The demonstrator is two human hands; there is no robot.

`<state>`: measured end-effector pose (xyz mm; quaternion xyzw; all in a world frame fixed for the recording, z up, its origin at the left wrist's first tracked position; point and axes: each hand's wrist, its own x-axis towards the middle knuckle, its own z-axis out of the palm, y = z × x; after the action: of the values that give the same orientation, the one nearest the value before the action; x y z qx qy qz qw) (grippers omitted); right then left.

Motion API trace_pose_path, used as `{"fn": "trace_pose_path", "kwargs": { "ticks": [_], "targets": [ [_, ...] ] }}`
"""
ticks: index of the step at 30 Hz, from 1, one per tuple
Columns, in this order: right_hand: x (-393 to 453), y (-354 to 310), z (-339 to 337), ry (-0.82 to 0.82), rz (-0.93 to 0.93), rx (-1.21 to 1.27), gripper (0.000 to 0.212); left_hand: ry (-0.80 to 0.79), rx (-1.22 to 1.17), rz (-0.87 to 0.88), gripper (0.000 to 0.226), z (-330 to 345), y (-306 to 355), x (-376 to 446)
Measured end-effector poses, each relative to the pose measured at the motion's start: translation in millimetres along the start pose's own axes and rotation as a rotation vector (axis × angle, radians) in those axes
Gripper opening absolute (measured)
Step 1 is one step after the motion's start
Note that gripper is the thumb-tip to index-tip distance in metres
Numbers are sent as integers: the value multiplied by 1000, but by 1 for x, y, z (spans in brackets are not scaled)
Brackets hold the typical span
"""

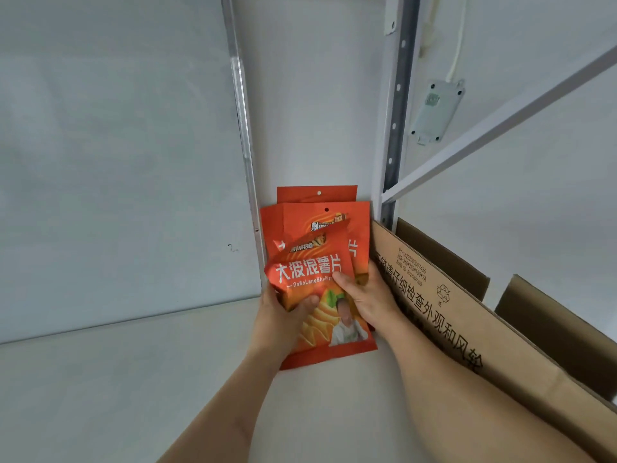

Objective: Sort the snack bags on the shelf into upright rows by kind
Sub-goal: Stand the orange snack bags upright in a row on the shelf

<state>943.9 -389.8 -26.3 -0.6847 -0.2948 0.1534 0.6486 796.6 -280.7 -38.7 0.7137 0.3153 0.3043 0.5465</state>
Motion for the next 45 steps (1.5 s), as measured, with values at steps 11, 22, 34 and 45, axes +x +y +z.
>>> {"fn": "trace_pose_path", "kwargs": {
  "ticks": [11,22,34,45],
  "targets": [
    [12,6,3,19,8,-34,54,-157,494,23,140,-2,-10,9],
    [20,6,11,33,90,-83,65,-88,562,-14,119,3,1,10],
    [-47,-1,14,244,42,-475,91,61,508,-79,121,-4,4,-35],
    [-108,5,15,375,-357,-967,40,154,843,-29,58,-62,-1,-119]
  ]
}}
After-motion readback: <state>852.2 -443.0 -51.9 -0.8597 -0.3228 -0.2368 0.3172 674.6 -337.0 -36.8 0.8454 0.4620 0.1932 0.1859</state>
